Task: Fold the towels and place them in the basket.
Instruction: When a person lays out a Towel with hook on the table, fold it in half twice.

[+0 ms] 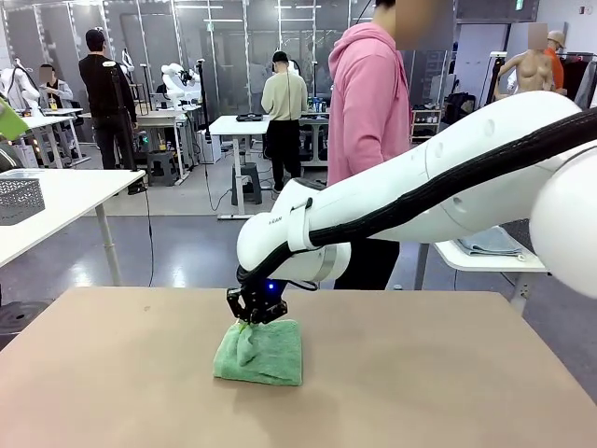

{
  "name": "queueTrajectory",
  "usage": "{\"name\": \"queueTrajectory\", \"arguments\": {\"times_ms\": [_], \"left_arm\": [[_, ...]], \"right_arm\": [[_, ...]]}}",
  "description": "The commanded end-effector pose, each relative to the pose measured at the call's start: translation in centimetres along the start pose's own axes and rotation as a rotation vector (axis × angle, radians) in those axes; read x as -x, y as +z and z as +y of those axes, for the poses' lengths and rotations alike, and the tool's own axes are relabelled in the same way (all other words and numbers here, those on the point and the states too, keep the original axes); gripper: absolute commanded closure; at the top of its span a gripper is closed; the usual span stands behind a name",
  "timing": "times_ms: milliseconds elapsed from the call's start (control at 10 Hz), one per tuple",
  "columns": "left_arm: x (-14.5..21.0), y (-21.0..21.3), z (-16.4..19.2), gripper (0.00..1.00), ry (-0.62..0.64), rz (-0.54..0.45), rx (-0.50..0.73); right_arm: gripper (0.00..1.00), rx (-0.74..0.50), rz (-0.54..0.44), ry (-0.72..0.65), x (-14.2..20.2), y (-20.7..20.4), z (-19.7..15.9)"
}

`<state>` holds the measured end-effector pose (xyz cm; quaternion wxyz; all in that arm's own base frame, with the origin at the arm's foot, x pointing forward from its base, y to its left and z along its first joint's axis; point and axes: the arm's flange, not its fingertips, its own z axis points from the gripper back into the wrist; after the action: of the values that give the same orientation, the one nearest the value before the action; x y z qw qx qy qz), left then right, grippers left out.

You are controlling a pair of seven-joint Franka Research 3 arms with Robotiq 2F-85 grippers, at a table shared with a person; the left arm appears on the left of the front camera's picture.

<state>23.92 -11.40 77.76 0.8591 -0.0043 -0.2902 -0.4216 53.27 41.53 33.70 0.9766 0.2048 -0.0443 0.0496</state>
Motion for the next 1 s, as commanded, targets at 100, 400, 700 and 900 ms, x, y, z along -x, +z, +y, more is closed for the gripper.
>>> {"name": "queueTrajectory", "arguments": {"times_ms": [100,400,700,900], "left_arm": [[0.2,0.1,0.0,0.0,0.003,0.005,-0.016],[0.2,0.1,0.0,0.0,0.003,0.005,-0.016],[0.2,0.1,0.0,0.0,0.003,0.005,-0.016],[0.2,0.1,0.0,0.0,0.003,0.005,-0.016]], "right_arm": [[0.49,-0.016,-0.025,-0.032,-0.1,-0.9,0.9],[0.0,-0.04,-0.043,-0.039,0.4,-0.6,0.9],[0.04,-0.067,-0.071,-0.056,1.0,0.2,0.1],[0.16,-0.047,-0.047,-0.031,-0.2,-0.2,0.9]]}}
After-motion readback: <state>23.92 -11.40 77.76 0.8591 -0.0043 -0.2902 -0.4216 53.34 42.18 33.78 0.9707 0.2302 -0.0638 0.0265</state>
